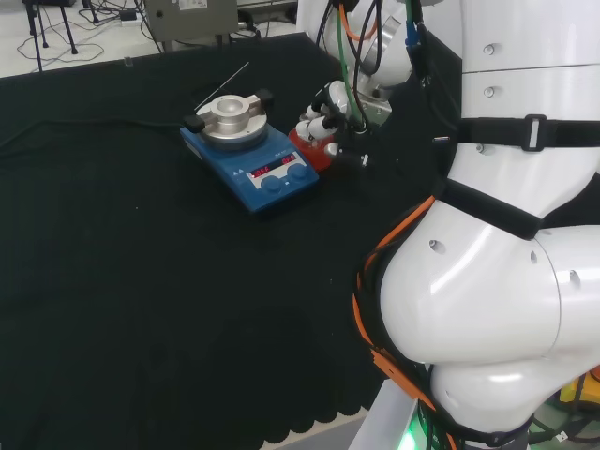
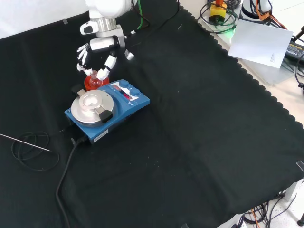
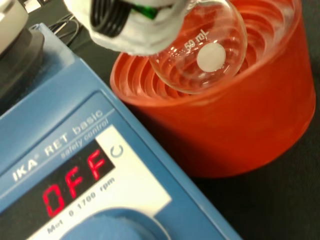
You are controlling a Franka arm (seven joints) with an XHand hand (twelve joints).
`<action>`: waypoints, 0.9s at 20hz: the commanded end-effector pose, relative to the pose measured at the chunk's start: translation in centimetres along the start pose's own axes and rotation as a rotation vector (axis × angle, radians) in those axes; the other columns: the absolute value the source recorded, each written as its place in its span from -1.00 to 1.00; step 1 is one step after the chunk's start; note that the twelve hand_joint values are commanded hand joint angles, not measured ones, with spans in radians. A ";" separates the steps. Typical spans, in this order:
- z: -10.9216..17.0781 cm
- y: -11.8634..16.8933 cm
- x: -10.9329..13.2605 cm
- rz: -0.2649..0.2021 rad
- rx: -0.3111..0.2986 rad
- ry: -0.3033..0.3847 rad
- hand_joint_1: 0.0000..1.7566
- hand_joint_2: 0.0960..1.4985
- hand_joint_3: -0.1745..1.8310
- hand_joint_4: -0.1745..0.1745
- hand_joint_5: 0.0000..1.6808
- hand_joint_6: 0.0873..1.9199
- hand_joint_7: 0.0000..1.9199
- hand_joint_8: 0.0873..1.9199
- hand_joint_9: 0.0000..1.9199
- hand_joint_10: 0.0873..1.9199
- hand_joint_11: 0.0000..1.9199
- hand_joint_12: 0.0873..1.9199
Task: Pick up the round-bottom flask.
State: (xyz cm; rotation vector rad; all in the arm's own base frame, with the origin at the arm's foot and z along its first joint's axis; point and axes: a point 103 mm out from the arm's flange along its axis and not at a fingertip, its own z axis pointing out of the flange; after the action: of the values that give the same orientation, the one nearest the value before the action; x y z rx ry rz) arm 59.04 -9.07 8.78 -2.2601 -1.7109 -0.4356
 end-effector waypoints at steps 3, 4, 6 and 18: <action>-0.7 -0.1 0.4 -0.003 -0.014 -0.006 0.26 -0.16 -0.12 0.65 0.38 -0.11 -0.28 -0.49 -0.17 -0.51 -0.64 0.32; -0.8 -0.1 0.4 -0.004 -0.011 -0.008 0.26 -0.17 -0.11 0.64 0.38 -0.11 -0.28 -0.49 -0.17 -0.51 -0.63 0.32; -1.3 -0.1 0.5 0.000 -0.003 -0.004 0.26 -0.18 -0.09 0.63 0.38 -0.10 -0.27 -0.49 -0.17 -0.51 -0.63 0.32; -4.6 -1.3 1.7 0.034 0.010 0.058 0.27 -0.20 -0.06 0.51 0.38 -0.09 -0.26 -0.49 -0.16 -0.51 -0.61 0.32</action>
State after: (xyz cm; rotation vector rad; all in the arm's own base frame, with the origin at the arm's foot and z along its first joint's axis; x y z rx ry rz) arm 58.42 -9.19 13.09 -2.2438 -1.6592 -0.4708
